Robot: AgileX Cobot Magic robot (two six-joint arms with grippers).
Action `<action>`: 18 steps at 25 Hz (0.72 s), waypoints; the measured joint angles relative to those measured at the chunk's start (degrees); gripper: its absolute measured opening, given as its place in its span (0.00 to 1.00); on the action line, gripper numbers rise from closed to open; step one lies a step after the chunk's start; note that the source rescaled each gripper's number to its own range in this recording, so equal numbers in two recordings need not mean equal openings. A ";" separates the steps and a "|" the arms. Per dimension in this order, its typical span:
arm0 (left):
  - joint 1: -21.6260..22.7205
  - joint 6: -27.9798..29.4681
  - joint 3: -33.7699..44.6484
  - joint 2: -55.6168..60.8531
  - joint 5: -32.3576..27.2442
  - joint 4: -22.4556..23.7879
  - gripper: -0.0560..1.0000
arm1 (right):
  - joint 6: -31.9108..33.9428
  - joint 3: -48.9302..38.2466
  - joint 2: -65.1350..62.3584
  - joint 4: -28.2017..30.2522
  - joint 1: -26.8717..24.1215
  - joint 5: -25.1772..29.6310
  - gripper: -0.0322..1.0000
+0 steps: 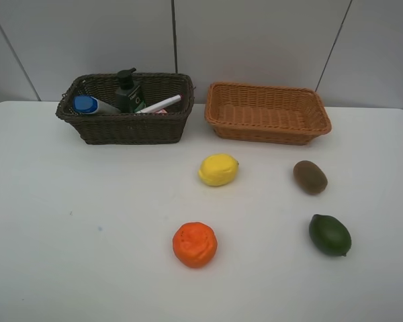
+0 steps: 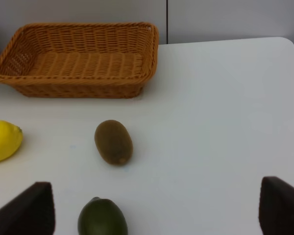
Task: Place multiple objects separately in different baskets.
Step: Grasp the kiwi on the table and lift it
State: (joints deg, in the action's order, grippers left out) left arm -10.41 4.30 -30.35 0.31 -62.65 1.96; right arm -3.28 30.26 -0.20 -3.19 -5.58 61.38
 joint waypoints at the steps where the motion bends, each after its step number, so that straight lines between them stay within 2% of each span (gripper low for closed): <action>1: 0.00 -0.71 0.00 0.05 -0.12 -0.78 0.97 | 0.00 0.00 0.00 0.00 0.00 0.00 0.96; 5: 0.00 -2.85 0.82 0.05 0.39 -3.97 0.97 | 0.00 0.00 0.00 0.00 0.00 0.00 0.96; 18: 0.33 -3.55 1.30 0.05 1.27 -4.61 0.97 | 0.00 0.00 0.00 0.00 0.00 0.00 0.96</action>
State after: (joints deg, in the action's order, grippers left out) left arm -10.08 0.76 -29.05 0.36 -61.38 -2.65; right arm -3.28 30.26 -0.20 -3.19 -5.58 61.38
